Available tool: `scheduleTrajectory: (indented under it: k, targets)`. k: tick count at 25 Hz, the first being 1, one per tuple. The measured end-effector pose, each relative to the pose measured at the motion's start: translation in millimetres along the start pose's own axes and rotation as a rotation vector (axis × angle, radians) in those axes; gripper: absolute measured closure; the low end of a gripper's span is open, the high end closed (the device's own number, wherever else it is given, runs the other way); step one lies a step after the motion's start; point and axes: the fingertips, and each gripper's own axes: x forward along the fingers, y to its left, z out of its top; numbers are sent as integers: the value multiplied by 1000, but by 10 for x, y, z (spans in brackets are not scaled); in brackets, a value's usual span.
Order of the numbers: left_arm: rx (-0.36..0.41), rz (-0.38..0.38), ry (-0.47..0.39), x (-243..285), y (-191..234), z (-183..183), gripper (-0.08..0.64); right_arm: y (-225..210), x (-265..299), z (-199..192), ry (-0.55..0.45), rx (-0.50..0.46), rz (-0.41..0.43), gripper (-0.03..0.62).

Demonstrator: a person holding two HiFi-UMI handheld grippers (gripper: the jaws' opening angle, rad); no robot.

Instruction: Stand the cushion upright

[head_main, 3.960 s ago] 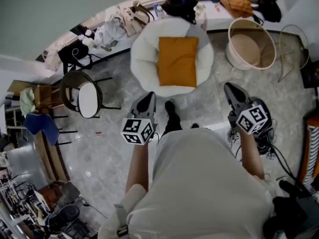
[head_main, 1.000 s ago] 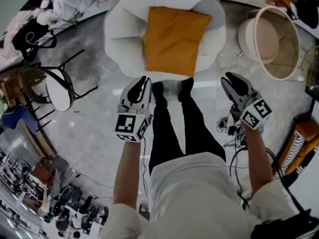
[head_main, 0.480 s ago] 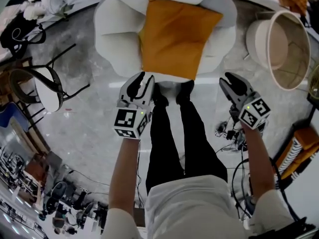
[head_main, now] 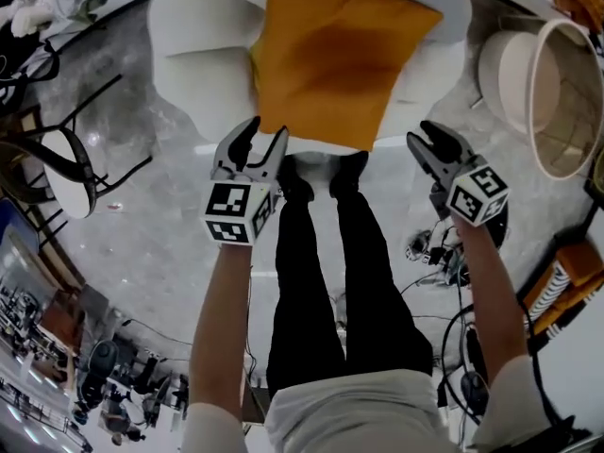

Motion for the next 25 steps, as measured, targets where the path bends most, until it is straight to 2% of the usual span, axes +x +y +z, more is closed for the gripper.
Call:
scheduleTrajectory:
  k: [4,9,12,18,22,25]
  targets:
    - [4,6,49,289,231,-211,341,-261,296,-214,8,47,-28,392]
    - [-30,38,91,665,603,-483,308,-604,671,-490,32,99,-83,356]
    - [-39,50,128,887,770,-659,291,-842,881,-694,47,158,-122,325]
    - [-71,63,199,1240,992,-902,244,-1170,1194,-947,63,297,-158,311]
    - [-82,70,232,1423,1169,-977,221,-1259,1364,-1073,100,310,-169,287]
    - [-105,76,258,1566,1282,-1023,175,-1388,1451,-1144,115,340,-190,263]
